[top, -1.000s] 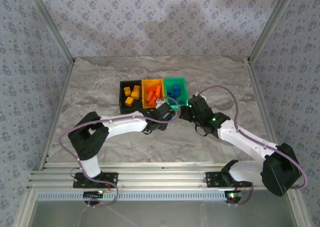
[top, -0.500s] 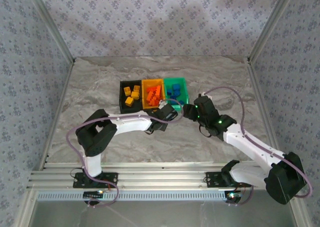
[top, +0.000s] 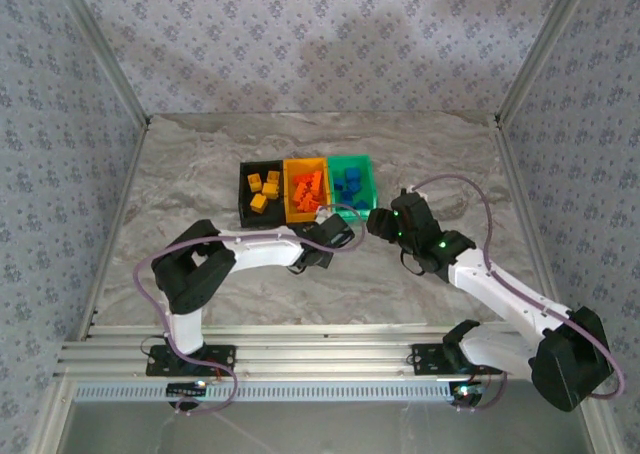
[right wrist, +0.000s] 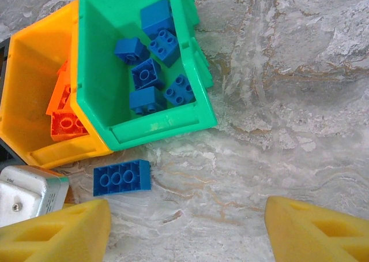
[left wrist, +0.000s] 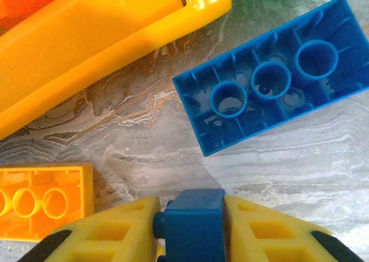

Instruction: Sort the legos into containers by color

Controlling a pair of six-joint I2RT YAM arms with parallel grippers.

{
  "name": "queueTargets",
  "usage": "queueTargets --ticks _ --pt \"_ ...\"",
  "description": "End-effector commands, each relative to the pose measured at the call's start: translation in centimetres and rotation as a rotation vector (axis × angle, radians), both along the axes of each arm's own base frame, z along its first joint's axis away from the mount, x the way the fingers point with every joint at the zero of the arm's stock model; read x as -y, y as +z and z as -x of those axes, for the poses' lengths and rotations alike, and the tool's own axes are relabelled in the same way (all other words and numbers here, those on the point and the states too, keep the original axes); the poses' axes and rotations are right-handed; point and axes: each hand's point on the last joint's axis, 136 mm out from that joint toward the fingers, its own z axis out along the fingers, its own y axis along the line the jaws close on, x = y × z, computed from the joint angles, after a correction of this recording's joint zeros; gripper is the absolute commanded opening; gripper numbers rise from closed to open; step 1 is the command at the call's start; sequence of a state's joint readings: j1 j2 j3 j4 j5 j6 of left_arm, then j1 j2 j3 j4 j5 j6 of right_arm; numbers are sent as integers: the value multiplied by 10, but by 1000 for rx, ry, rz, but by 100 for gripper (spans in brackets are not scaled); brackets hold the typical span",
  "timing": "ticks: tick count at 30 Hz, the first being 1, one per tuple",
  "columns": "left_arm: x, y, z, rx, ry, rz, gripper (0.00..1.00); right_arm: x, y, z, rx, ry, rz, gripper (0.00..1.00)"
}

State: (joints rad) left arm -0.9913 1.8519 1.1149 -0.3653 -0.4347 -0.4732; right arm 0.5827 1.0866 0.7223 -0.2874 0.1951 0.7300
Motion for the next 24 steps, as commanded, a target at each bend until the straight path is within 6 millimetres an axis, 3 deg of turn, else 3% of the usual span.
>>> queueTargets --ticks 1,4,9,14,16,20,24 --pt "4 11 11 -6 -12 31 29 8 0 2 0 -33 -9 73" --pt "7 31 15 15 -14 77 26 9 0 2 0 -36 -11 73" --pt "19 84 14 65 -25 231 25 14 -1 6 2 -54 -18 73" --pt "42 129 -15 94 -30 360 25 20 -12 10 -17 -69 -18 73" --pt "50 137 -35 100 -18 393 25 21 -16 12 -27 -69 -16 73" --pt "63 136 -78 74 12 428 25 21 -24 15 -48 -69 -14 73" --pt "80 135 -106 86 6 427 26 22 -29 17 -60 -72 -11 73"
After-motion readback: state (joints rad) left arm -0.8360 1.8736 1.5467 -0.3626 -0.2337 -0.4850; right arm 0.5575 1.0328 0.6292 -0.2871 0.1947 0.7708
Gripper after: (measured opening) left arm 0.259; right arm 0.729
